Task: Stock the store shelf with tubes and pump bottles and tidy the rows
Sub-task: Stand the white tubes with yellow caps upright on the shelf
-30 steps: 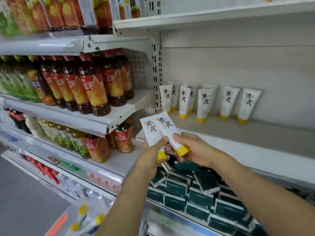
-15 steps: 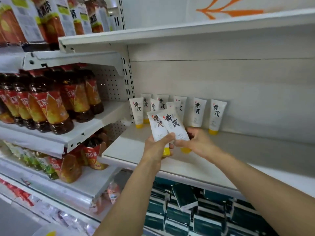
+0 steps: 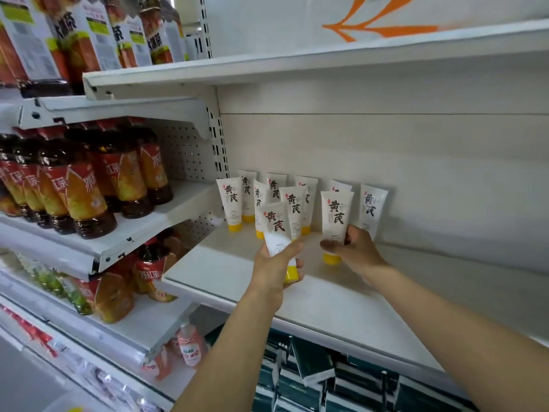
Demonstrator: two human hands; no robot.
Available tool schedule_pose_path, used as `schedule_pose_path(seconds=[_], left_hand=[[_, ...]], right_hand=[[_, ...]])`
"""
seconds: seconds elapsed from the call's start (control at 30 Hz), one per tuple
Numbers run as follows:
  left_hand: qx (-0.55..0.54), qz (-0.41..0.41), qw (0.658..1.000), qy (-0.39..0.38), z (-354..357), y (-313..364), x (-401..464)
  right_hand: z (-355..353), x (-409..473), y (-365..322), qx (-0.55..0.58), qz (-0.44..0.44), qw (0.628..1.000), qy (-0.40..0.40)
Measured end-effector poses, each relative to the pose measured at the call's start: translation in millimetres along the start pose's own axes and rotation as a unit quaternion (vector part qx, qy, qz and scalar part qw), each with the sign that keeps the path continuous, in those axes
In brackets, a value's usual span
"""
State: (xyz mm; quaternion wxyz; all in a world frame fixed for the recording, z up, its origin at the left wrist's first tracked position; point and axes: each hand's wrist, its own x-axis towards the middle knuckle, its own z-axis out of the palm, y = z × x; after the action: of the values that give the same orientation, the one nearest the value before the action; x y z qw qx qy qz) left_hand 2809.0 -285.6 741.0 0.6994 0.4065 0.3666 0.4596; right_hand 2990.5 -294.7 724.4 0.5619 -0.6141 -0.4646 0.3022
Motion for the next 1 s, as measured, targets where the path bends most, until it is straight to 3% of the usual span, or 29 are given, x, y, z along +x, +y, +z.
schedule_pose_path(seconds=[0.57, 1.0], left_hand=[[0.008, 0.003, 0.999, 0.041, -2, -5, 17], [0.005, 0.010, 1.000, 0.013, 8, -11, 22]], right_hand=[[4, 44, 25, -0.046, -0.031, 0.998, -0.037], [1, 41, 40, -0.085, 0.005, 0.996, 0.011]])
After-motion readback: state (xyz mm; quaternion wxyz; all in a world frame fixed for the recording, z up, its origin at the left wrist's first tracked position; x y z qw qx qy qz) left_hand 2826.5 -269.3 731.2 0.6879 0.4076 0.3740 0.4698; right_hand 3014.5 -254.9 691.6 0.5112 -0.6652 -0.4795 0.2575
